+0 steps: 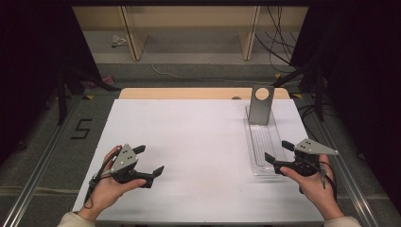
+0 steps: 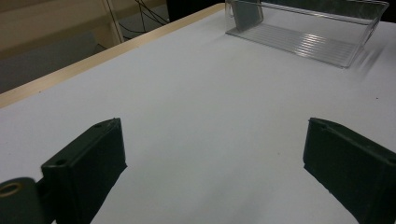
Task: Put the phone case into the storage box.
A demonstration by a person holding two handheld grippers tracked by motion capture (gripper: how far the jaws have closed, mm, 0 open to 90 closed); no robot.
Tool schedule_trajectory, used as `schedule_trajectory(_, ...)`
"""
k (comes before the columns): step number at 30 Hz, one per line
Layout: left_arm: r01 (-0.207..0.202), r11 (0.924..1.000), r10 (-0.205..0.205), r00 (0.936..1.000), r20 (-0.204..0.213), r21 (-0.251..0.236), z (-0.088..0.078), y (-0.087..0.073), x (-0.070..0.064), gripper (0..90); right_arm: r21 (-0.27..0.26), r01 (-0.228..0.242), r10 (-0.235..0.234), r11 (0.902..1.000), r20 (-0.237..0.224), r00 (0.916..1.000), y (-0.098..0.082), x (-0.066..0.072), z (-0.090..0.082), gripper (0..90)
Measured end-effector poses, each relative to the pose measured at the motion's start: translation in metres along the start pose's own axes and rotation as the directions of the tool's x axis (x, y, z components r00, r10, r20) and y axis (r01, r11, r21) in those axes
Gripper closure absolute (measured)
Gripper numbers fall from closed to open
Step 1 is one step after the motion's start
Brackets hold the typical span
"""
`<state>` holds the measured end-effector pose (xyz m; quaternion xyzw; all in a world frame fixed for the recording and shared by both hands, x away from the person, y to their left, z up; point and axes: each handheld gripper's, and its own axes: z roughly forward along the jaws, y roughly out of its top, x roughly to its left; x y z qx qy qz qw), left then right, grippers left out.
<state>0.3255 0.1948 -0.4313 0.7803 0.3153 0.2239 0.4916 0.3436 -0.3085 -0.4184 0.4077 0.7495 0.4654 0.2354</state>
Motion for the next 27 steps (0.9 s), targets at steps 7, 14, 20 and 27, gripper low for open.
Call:
schedule_trajectory(7,0.001,1.0,-0.001,1.0,0.0,0.003,-0.0015,-0.002,0.0002,5.3,-0.001,0.005,-0.005,1.0,-0.001,1.0,-0.0011,0.0011,0.0009,17.9)
schedule_trajectory(14,-0.001,1.0,0.001,1.0,0.001,0.007,-0.0005,-0.0032,0.0003,5.4,-0.003,0.007,-0.007,1.0,-0.004,1.0,-0.0026,0.0018,0.0024,18.0)
schedule_trajectory(20,0.002,1.0,-0.002,1.0,0.0,0.007,0.0002,-0.0033,0.0003,5.4,-0.009,0.004,-0.004,0.9999,-0.004,1.0,-0.0029,0.0016,0.003,17.8)
schedule_trajectory(27,0.004,1.0,-0.004,1.0,0.002,0.008,0.001,-0.003,-0.0006,5.5,-0.015,-0.001,0.001,0.9999,0.001,1.0,-0.0025,0.0002,0.0014,17.6)
